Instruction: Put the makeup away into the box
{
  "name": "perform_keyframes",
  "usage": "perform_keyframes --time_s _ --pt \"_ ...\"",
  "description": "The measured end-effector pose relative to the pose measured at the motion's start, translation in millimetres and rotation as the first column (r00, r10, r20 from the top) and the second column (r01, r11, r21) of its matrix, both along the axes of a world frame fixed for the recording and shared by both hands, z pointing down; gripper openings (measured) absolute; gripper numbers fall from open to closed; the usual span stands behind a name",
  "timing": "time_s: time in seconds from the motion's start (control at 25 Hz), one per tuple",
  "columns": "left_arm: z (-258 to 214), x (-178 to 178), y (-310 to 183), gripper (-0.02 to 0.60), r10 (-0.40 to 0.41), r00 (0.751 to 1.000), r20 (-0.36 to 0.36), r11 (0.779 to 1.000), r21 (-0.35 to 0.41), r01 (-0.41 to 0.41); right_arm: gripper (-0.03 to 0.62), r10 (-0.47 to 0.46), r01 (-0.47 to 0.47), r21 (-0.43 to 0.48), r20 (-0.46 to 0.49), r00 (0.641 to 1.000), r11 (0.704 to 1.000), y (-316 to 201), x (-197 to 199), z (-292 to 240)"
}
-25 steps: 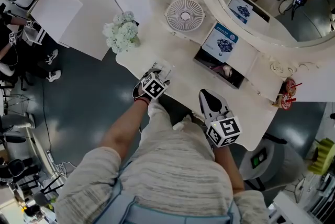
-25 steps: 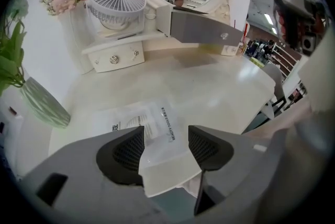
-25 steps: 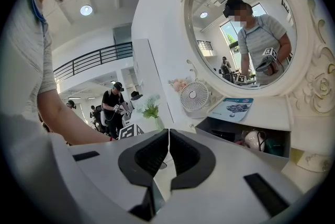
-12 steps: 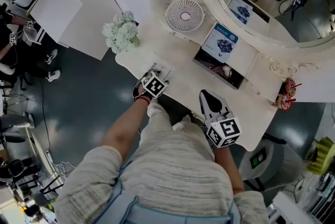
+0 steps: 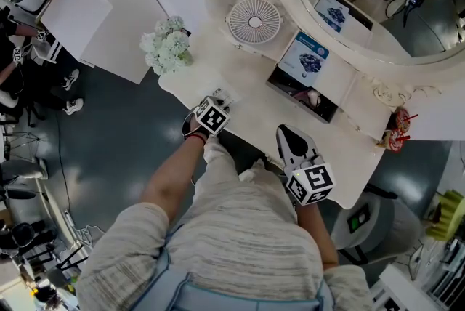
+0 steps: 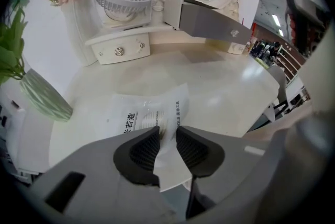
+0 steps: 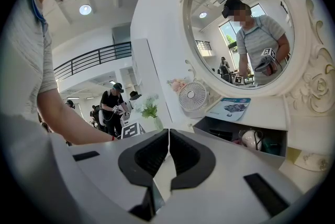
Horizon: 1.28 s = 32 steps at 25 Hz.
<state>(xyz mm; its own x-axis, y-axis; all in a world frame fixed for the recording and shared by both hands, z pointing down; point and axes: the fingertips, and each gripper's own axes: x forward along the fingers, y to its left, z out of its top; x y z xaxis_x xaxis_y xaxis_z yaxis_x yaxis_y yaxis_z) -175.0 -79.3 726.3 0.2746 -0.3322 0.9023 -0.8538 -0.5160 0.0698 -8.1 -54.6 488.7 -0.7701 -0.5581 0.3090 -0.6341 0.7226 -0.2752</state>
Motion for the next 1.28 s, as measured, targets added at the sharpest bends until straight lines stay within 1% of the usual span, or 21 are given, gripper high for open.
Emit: perform_keyframes --time_s 0.16,0.44,0.52,0.64,0.72,0.8,0.92,1.0,1.12,1.2,1.28 --pt "-5.6 -6.4 -4.3 0.071 0.013 0.999 0.035 0.999 0.037 -0.014 0.011 0.004 -0.004 0.000 0.001 1.000 1.000 -0.8 1.7 -0.2" --pt "-22.9 -10.1 -11.0 0.043 0.060 0.992 0.112 0.991 0.115 -0.073 0.010 0.008 -0.008 0.009 0.008 1.000 1.000 -2.5 3.6 -3.1" --pt "-33.2 -10.5 -13.5 0.038 0.060 0.991 0.116 0.987 0.141 -0.076 0.011 0.009 -0.009 0.012 0.011 1.000 1.000 -2.7 4.5 -4.2" --pt "-51.1 -9.1 -16.7 0.034 0.051 0.994 0.096 0.981 0.183 -0.068 0.011 0.011 -0.012 0.016 0.015 1.000 1.000 -3.2 6.6 -5.8" --pt "-64.0 -6.2 -18.0 0.031 0.044 0.997 0.069 0.977 0.207 -0.057 0.010 0.013 -0.013 0.019 0.018 1.000 1.000 -3.6 7.9 -7.0" --pt "-77.0 -1.7 -19.8 0.028 0.030 0.999 0.027 0.972 0.231 -0.035 0.011 0.014 -0.014 0.022 0.020 1.000 1.000 -3.8 9.0 -7.9" --pt "-100.2 9.6 -23.8 0.026 0.002 0.997 -0.074 0.964 0.264 0.017 0.011 0.016 -0.017 0.027 0.024 1.000 1.000 -3.9 11.3 -9.3" --pt "-118.0 19.0 -24.8 0.025 -0.018 0.988 -0.154 0.961 0.271 0.060 0.011 0.019 -0.020 0.029 0.027 0.999 0.999 -4.1 13.2 -10.5" --pt "-137.6 31.5 -26.1 0.025 -0.041 0.963 -0.265 0.956 0.269 0.115 0.011 0.024 -0.025 0.033 0.029 0.999 0.999 -5.0 16.0 -11.8" --pt "-148.0 39.0 -25.7 0.025 -0.038 0.952 -0.305 0.955 0.270 0.125 0.011 0.026 -0.027 0.035 0.030 0.999 0.999 -5.5 17.4 -12.8" --pt "-157.7 46.5 -24.9 0.024 -0.020 0.948 -0.317 0.953 0.280 0.114 0.011 0.028 -0.029 0.038 0.031 0.999 0.999 -6.3 18.9 -13.7"
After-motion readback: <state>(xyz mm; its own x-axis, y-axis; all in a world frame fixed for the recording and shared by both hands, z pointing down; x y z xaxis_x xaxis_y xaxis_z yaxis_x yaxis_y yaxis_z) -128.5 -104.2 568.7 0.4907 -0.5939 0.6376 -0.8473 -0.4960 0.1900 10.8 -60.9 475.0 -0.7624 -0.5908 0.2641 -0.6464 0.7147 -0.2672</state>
